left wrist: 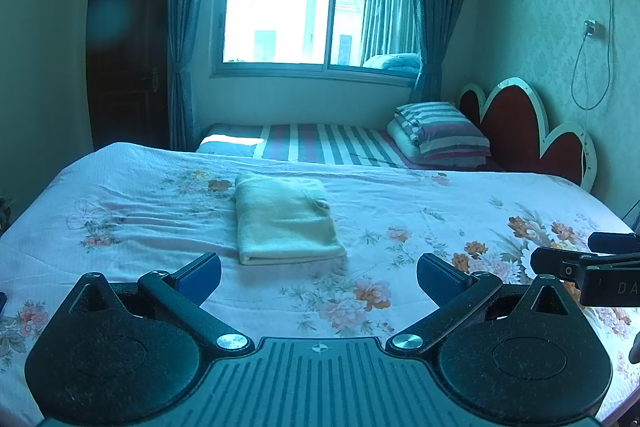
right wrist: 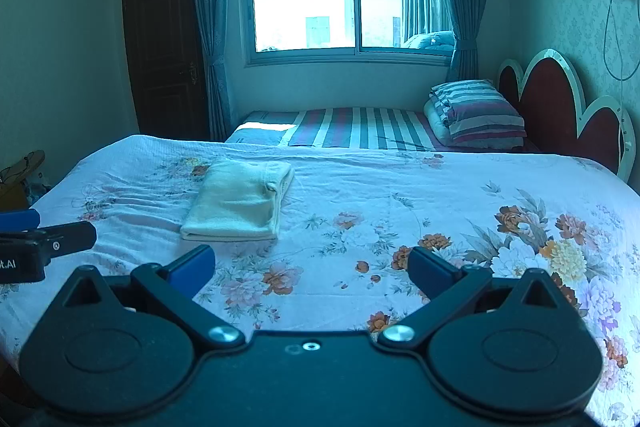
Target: Fold small clothes
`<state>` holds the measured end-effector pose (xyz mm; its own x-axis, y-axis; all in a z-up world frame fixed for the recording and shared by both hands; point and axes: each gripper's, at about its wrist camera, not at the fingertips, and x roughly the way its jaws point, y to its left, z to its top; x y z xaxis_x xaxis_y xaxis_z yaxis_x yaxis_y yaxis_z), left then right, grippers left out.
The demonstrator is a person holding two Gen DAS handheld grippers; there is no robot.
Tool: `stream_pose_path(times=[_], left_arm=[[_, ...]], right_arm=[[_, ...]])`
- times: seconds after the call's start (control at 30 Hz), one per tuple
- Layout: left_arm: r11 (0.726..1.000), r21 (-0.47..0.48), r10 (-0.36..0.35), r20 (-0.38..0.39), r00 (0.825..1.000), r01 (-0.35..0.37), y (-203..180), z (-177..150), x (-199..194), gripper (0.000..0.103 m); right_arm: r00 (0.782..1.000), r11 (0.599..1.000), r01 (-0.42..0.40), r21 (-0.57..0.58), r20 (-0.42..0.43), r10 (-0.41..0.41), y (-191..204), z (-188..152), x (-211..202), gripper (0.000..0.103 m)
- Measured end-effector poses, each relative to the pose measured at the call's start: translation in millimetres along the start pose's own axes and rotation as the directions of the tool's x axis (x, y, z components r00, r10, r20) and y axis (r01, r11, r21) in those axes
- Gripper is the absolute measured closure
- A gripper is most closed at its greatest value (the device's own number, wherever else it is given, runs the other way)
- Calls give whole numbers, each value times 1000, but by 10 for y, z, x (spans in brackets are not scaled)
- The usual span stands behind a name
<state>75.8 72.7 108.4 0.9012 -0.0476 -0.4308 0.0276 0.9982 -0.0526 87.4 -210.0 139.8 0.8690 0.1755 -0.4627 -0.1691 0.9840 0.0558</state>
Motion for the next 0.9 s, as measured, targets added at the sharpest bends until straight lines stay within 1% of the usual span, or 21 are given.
stream_pose_path(times=[0.53, 0.9], left_arm=[[1000, 4, 6, -5, 1000, -6, 15, 10, 26, 0], [1000, 17, 10, -2, 1000, -10, -49, 9, 74, 0]], right_arm=[[1000, 1000, -11, -1, -5, 11, 6, 12, 50, 0], [1000, 1000, -10, -3, -3, 10, 9, 17, 59, 0]])
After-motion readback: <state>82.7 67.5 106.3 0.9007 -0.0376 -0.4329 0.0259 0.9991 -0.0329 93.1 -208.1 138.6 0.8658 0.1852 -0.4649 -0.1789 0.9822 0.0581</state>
